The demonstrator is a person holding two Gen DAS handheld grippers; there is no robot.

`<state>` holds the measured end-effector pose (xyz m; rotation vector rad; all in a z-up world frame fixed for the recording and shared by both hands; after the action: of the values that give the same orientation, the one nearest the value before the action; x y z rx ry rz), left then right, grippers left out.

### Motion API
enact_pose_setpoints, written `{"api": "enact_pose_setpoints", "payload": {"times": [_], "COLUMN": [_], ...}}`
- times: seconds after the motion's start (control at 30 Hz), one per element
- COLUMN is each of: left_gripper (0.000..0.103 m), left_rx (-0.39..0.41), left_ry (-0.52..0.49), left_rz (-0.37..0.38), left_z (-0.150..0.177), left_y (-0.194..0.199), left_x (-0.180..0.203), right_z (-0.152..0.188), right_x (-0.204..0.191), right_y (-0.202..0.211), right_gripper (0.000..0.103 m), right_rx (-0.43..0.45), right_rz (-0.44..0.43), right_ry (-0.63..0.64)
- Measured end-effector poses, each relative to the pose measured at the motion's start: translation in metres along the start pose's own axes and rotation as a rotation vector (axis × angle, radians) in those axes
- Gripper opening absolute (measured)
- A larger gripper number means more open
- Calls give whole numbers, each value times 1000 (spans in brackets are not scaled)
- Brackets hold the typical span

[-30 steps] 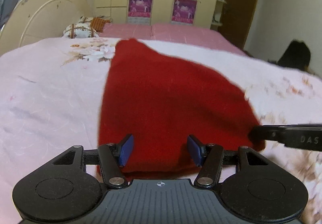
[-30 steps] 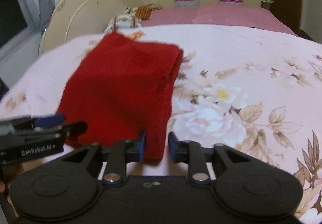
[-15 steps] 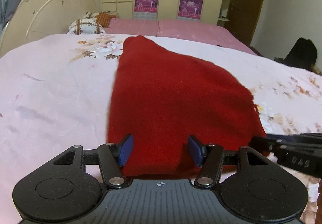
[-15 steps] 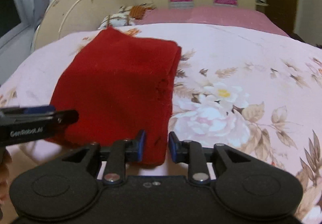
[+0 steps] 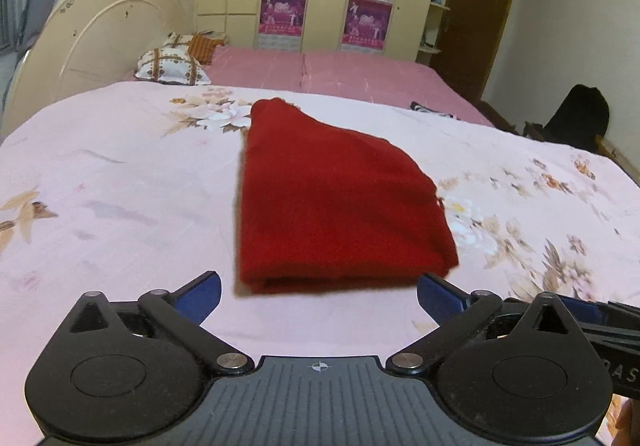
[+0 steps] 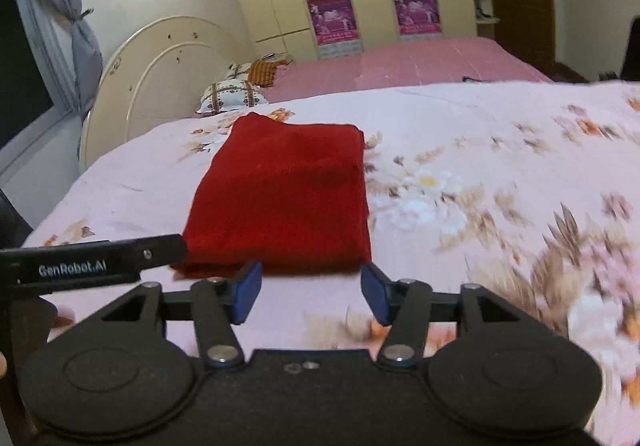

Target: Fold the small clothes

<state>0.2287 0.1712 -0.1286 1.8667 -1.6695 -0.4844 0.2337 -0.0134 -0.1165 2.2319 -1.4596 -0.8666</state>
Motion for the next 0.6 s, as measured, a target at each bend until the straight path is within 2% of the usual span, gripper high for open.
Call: {"api": "enact_pose_setpoints", "payload": {"times": [0.2, 0.27, 0.33, 0.43, 0.5, 0.53, 0.6], "left_gripper": [103, 103, 103, 103, 103, 103, 103], "left_rx": [51, 79, 89, 79, 111, 136, 145], "left_ry": [-63, -66, -36, -1, -6, 26, 64], "left_rz": [-28, -6, 58, 50, 89, 96, 47], "left_z": [11, 13, 15, 21, 28, 32, 39], "left_y": [55, 75, 94, 112, 128, 135, 144], "left_x": [12, 16, 17, 18, 17, 16, 17], "right_z": [8, 8, 7, 9, 12, 13, 18], "right_x": [-5, -7, -8, -10, -10, -11, -11], "right_y": [45, 58, 71, 88, 98, 104, 117], "right_gripper": [62, 65, 68, 70, 70, 71, 72], "right_rx": [13, 20, 31, 42, 46, 48, 60], "right_rz": [-23, -47, -72, -110, -122, -125, -124], "right_ry": [-14, -10, -9, 7, 25, 29, 35]}}
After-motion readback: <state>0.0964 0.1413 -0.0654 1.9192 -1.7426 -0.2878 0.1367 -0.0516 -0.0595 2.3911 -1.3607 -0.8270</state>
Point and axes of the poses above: each gripper's, at about its wrist camera, not at the fingertips, and y roughly against the way its jaws point, x to its right, z to its underside, the point moved 3 cm from there along -y, roughly the way its jaws point, and after that the axes turned 3 degrees about y, right-handed, at the moved point
